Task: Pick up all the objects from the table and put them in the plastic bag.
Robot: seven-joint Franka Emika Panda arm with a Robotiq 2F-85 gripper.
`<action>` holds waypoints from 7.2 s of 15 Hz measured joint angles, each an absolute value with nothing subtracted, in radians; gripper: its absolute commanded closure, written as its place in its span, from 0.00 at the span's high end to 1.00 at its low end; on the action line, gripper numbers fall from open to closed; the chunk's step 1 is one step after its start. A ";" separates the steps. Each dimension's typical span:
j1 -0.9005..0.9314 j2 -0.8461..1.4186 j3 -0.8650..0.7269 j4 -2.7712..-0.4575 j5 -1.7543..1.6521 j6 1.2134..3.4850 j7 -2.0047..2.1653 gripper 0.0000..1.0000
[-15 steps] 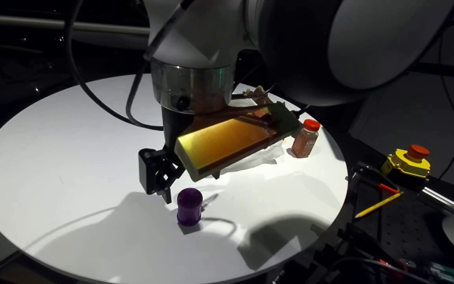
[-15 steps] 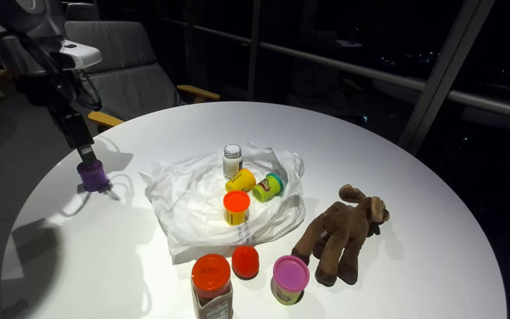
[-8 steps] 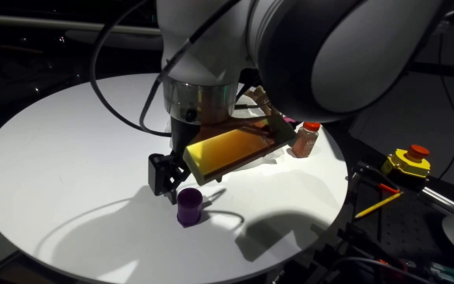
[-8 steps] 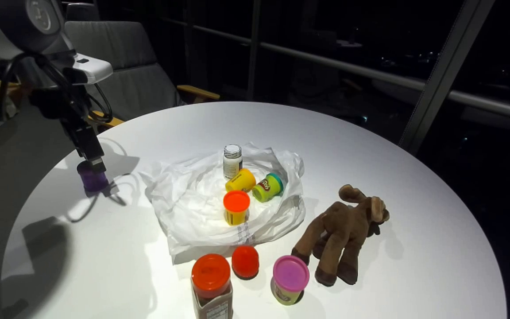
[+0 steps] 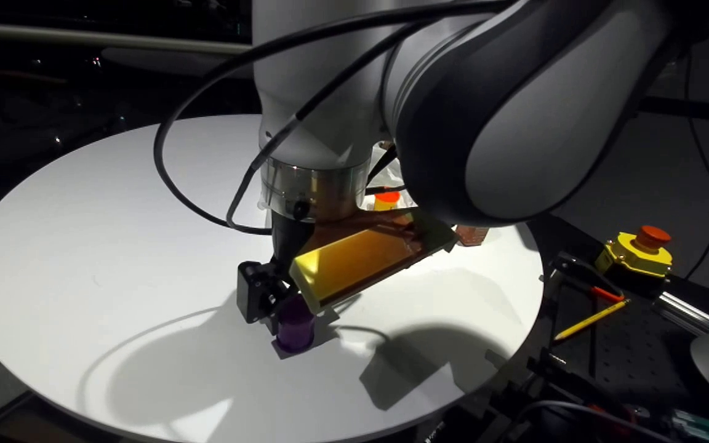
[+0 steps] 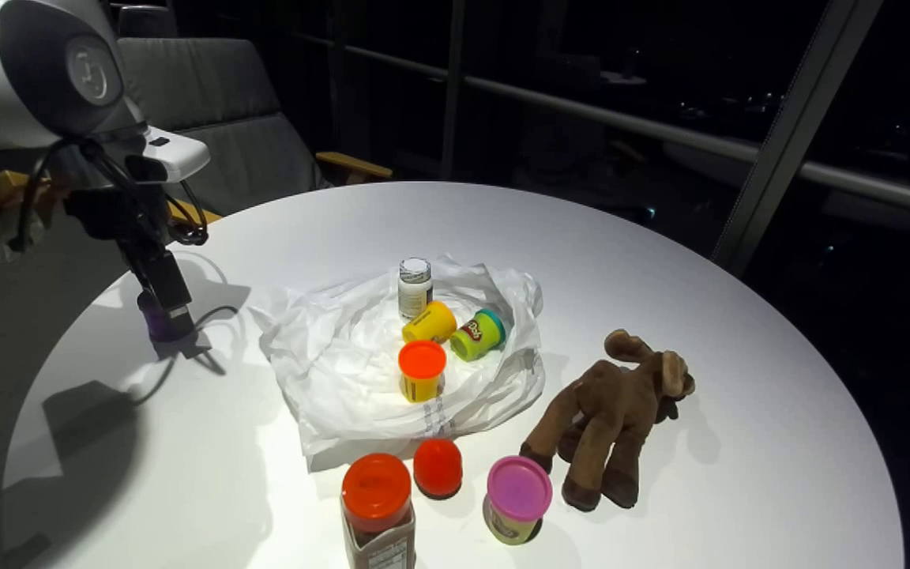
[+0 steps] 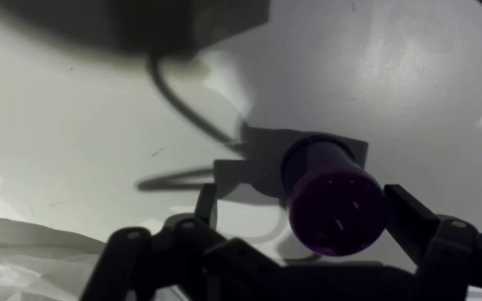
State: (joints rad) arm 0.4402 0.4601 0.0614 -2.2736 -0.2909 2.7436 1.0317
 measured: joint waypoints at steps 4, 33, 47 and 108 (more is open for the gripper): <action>0.440 0.470 0.050 -2.266 -0.290 2.755 1.031 0.50; 0.146 0.440 -0.081 -2.177 -0.173 2.707 1.020 0.25; 0.242 0.536 -0.123 -2.086 -0.112 2.707 0.960 1.00; -0.053 -0.223 -0.012 -2.636 -0.360 2.462 0.822 0.25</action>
